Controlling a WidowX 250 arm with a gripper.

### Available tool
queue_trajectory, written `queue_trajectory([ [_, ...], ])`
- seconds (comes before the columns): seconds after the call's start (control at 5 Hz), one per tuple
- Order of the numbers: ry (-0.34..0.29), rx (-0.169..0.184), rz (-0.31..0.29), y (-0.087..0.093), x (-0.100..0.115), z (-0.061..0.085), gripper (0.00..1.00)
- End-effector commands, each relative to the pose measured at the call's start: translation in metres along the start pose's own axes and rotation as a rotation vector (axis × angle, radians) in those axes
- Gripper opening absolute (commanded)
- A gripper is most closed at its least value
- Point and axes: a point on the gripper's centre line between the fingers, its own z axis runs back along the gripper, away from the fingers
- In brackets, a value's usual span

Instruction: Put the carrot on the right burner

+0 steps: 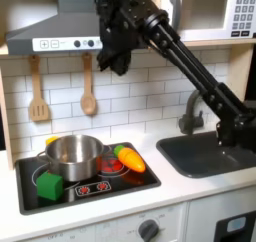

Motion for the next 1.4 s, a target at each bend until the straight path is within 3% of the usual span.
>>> queue_trajectory([
  [0.0,0.208,0.174,-0.026,0.033,-0.035,-0.022,0.00],
  [0.6,0.405,0.270,-0.061,0.053,-0.080,-0.058,0.00],
  [0.8,0.446,0.298,-0.063,0.060,-0.089,-0.064,0.00],
  [1.2,0.438,0.326,-0.066,0.062,-0.093,-0.055,0.00],
])
